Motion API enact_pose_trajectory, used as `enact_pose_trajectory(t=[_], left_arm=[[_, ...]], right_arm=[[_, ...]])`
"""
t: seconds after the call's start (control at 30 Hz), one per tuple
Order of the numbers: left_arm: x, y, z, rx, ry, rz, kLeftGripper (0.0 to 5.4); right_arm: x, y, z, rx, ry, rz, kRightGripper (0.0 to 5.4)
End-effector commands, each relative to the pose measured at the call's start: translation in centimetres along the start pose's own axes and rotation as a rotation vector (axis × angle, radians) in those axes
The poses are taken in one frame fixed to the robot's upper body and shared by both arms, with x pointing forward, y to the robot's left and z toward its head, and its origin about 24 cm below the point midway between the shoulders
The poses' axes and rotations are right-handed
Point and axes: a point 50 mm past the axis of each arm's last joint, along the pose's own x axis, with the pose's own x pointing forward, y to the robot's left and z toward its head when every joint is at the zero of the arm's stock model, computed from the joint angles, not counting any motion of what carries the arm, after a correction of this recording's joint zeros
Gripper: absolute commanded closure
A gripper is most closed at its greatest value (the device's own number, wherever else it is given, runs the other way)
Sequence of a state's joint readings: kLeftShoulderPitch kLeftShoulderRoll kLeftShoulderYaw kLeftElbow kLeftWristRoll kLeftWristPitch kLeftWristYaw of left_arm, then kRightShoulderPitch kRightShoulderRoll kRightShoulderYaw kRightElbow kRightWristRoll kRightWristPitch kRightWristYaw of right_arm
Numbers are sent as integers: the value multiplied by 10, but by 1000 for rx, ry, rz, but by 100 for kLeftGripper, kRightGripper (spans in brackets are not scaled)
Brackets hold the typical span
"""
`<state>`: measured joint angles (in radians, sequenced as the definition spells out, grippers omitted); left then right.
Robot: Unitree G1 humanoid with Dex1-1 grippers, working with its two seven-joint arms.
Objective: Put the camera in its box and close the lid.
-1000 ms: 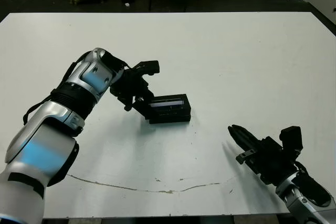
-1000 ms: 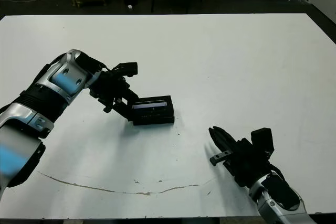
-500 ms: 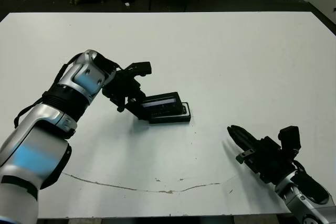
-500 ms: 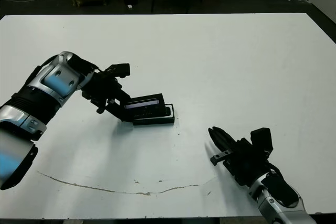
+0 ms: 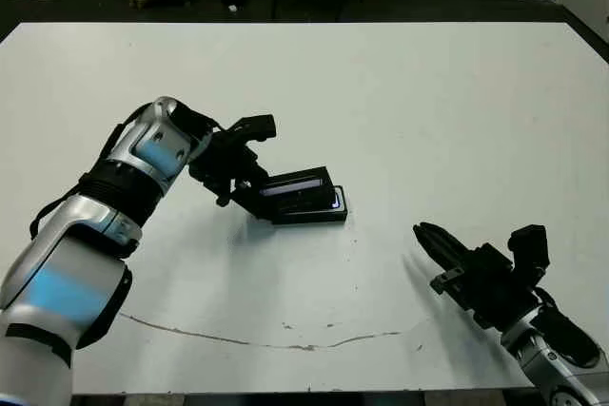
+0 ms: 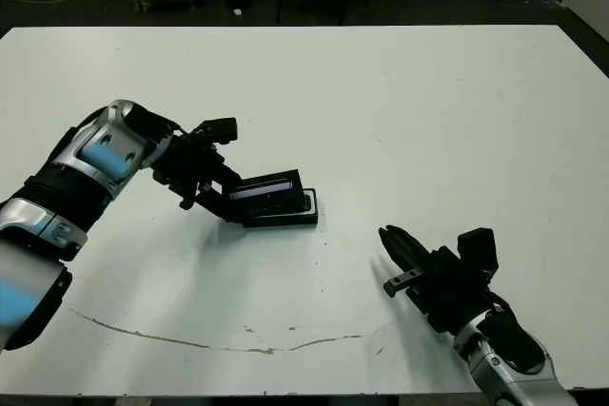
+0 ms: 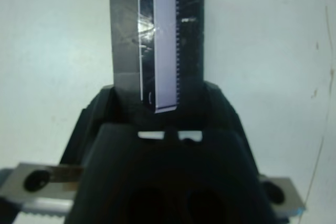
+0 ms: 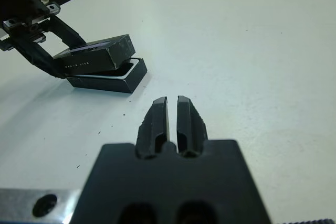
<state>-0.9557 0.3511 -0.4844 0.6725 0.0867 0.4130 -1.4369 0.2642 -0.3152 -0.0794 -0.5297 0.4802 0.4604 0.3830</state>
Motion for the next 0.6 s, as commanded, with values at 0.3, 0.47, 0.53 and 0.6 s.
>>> enact_pose_trajectory(t=[0.3, 0.47, 0.53, 0.6], left_arm=[[13, -5, -12, -27, -1, -36, 314], [13, -6, -14, -15, 11, -32, 314], [14, -6, -15, -22, 18, -31, 314], [15, -7, -16, -28, 25, -30, 314]], right_arm=[[-2, -3, -7, 8, 38, -10, 540], [-3, -2, -6, 0, 39, -11, 540], [-4, -2, -6, -5, 40, -11, 540], [-5, -1, -5, -20, 45, -18, 540]])
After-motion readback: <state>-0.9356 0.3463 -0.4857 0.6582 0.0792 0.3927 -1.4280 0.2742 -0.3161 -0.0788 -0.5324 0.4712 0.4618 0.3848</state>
